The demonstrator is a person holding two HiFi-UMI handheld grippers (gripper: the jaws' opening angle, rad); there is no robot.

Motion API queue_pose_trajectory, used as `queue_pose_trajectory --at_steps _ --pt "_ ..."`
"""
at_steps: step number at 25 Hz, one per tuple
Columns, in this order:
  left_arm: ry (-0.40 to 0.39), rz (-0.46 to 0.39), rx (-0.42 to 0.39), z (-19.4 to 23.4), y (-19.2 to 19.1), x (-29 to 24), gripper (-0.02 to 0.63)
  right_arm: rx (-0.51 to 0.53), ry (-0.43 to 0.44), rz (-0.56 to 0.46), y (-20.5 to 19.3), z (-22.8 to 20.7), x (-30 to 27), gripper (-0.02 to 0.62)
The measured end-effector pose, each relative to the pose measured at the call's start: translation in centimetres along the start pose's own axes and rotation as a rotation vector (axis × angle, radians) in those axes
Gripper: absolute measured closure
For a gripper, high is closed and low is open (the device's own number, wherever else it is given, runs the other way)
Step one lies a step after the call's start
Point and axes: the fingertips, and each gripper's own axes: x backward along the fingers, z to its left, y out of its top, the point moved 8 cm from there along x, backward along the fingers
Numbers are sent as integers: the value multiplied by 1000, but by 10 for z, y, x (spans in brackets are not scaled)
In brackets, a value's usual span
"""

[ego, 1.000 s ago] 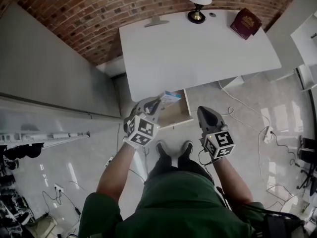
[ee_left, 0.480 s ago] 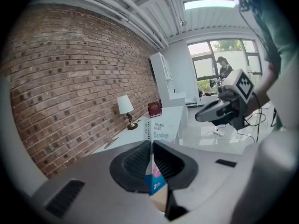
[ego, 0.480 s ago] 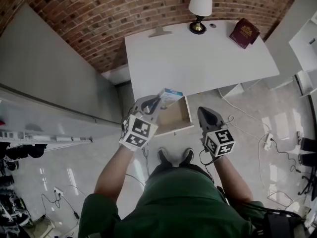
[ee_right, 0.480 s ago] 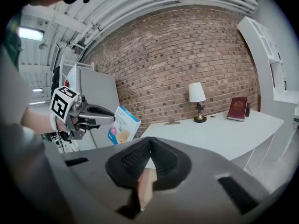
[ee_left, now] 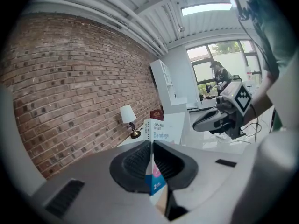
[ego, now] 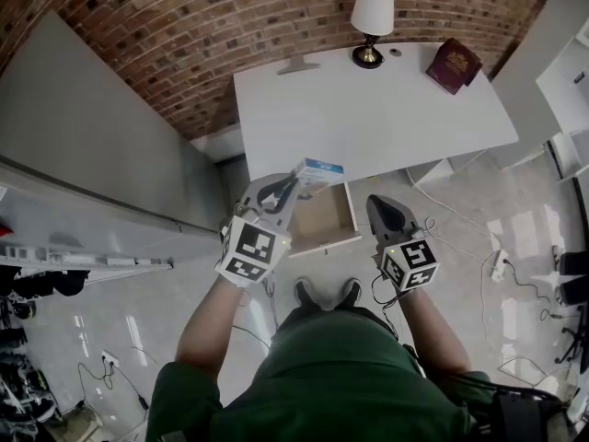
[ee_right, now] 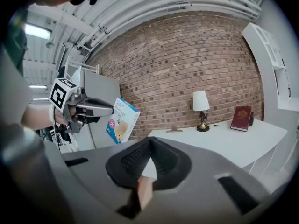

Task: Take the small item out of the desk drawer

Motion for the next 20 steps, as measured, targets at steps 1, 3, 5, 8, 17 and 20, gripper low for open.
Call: queue_pose_trajectory --at_steps 1,3,5,8,17,20 --pt "1 -2 -3 1 2 1 581 3 0 -7 2 0 0 593" --pt "3 -7 -5 2 5 4 581 6 -2 -20 6 0 1 594" --pt "4 -14 -7 3 7 7 581 5 -5 -28 9 0 2 593" --pt "1 -26 -6 4 10 11 581 3 -8 -33 11 1 2 593" --pt "-2 -39 11 3 9 15 581 -7 -11 -41 12 2 3 593" --pt "0 -41 8 1 10 16 581 -5 -11 -44 12 1 5 594"
